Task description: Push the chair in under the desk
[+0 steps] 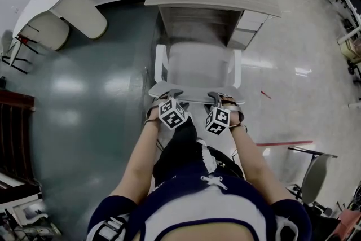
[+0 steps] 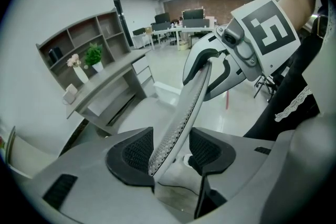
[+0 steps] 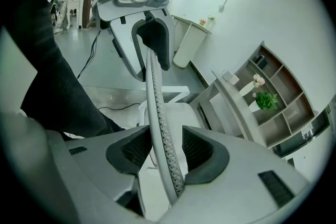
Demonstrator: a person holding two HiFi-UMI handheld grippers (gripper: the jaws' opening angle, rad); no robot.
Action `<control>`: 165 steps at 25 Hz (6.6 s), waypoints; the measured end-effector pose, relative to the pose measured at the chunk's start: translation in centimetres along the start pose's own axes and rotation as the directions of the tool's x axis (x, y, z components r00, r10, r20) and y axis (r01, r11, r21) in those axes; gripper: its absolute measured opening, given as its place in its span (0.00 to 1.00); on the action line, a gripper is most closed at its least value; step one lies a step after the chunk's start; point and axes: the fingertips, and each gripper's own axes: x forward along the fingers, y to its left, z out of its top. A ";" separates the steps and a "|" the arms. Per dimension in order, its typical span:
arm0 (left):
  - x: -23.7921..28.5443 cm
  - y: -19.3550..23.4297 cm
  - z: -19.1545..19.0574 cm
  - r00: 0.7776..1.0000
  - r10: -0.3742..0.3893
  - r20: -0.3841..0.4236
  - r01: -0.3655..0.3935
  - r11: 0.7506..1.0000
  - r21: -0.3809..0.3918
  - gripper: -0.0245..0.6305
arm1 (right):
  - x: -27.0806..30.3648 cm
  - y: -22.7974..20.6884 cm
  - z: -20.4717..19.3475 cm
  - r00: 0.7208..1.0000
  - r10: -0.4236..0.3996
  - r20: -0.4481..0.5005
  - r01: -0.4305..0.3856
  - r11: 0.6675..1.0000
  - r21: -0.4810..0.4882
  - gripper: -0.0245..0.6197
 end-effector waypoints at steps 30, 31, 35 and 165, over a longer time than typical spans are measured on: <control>2.6 6.1 2.8 1.000 0.009 0.014 -0.010 0.999 0.045 0.37 | 3.0 -5.7 0.0 0.996 -0.091 0.021 0.093 0.977 -0.193 0.19; 2.7 6.1 2.9 1.000 0.012 0.016 -0.013 0.999 0.049 0.37 | 3.0 -5.7 0.0 0.996 -0.084 0.023 0.087 0.977 -0.194 0.19; 2.8 6.4 3.1 1.000 0.017 0.018 -0.018 0.998 0.056 0.37 | 3.1 -6.1 0.0 0.996 -0.087 0.034 0.092 0.976 -0.198 0.18; 10.4 29.3 10.4 0.994 0.045 0.098 -0.057 0.991 0.125 0.36 | 17.8 -27.7 0.8 0.991 -0.028 -0.133 0.000 0.978 -0.207 0.08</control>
